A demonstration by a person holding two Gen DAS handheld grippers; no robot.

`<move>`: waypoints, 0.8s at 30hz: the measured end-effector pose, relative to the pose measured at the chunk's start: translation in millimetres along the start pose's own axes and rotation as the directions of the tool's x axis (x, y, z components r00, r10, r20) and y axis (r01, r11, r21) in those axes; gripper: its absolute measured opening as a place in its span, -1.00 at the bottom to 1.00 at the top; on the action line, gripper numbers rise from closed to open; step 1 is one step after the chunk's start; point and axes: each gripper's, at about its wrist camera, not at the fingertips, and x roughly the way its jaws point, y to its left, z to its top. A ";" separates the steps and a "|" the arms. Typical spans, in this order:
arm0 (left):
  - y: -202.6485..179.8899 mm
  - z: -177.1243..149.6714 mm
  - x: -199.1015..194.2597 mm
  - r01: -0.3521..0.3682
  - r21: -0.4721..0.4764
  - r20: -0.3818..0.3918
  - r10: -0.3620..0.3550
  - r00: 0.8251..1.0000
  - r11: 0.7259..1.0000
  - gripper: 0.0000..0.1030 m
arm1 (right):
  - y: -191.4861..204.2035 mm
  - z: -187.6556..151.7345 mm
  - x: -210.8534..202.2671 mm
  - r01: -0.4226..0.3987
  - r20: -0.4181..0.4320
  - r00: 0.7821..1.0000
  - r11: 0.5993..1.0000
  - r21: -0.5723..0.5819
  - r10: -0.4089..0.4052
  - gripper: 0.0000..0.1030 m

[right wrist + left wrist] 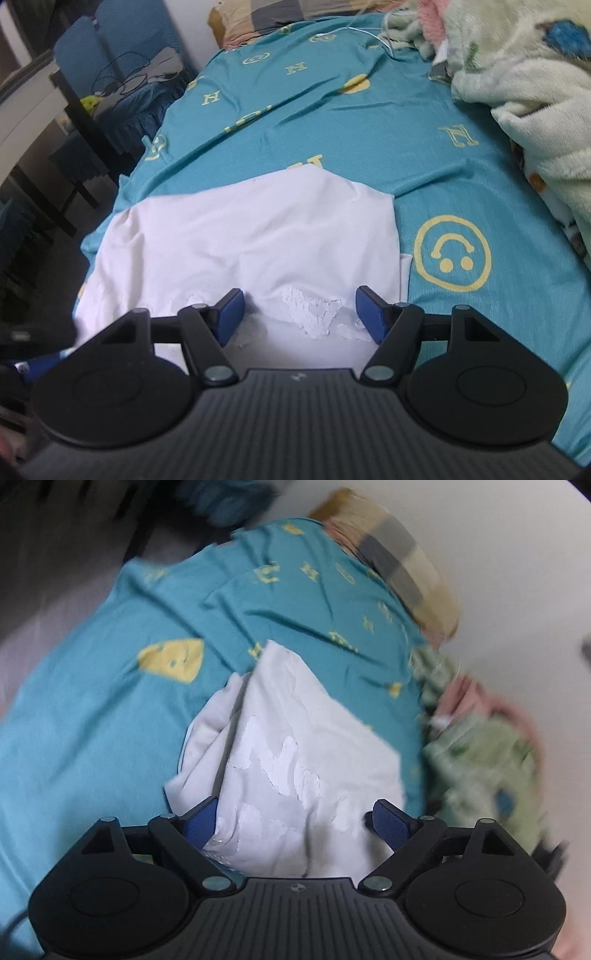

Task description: Fold clothes

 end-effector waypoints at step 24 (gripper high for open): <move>54.5 -36.0 25.0 0.057 -0.344 0.110 -0.020 0.994 0.937 0.62 | -17.7 10.8 -2.8 -0.042 0.000 0.999 0.971 0.234 0.043 0.38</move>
